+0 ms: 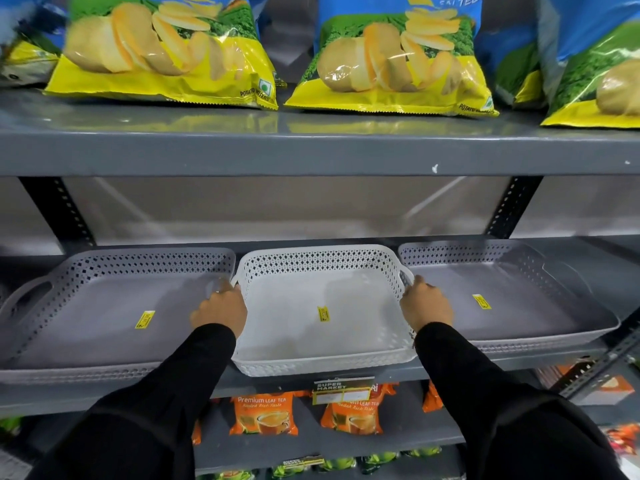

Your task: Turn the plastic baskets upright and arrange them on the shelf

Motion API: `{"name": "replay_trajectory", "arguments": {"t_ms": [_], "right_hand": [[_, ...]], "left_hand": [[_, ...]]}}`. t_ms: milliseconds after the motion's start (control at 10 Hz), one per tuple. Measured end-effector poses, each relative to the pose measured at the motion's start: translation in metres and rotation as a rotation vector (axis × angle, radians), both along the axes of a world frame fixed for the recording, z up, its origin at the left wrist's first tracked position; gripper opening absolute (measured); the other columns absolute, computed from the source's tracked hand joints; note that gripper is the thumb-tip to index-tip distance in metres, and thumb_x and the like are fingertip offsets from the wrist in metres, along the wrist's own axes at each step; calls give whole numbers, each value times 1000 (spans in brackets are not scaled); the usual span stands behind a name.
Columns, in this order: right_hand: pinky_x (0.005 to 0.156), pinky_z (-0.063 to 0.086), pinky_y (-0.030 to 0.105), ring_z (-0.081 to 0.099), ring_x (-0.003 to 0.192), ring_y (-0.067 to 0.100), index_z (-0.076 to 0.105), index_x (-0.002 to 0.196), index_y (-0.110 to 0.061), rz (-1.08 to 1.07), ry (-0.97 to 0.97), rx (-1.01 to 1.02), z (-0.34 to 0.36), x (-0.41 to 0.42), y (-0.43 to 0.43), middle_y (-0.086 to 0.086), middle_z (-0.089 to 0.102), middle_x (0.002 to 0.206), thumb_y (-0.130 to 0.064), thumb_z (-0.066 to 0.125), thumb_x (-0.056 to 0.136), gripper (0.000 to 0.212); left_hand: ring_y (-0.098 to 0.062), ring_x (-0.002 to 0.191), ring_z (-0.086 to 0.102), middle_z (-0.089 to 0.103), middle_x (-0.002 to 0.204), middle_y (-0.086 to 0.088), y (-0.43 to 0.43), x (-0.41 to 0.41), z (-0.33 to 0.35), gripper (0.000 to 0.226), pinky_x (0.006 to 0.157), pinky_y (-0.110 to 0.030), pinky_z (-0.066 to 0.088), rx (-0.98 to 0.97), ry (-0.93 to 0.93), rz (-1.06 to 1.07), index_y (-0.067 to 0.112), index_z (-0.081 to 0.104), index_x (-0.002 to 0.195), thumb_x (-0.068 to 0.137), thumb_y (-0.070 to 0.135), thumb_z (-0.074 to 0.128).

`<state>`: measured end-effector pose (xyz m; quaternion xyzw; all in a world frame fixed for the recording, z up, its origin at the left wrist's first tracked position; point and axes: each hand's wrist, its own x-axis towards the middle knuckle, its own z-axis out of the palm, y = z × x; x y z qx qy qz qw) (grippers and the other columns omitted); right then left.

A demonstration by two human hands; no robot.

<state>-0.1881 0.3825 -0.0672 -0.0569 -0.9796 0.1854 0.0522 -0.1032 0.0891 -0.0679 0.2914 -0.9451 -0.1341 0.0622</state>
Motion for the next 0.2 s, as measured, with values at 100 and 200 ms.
{"name": "replay_trajectory", "arguments": {"t_ms": [100, 200], "right_hand": [[109, 36, 46, 39, 135, 34, 29, 143, -5, 75, 22, 82, 5, 12, -8, 17, 39, 148, -19, 33, 98, 47], [120, 18, 44, 17, 147, 27, 30, 145, -9, 252, 163, 217, 7, 38, -19, 12, 26, 156, -24, 30, 100, 48]], "left_hand": [[-38, 135, 41, 44, 145, -20, 6, 10, 1, 56, 110, -46, 36, -141, 1, -67, 7, 18, 148, 100, 33, 27], [-35, 145, 26, 31, 155, -14, 22, 25, 7, 57, 117, -47, 25, -381, 158, -223, 5, 28, 148, 97, 28, 41]]}}
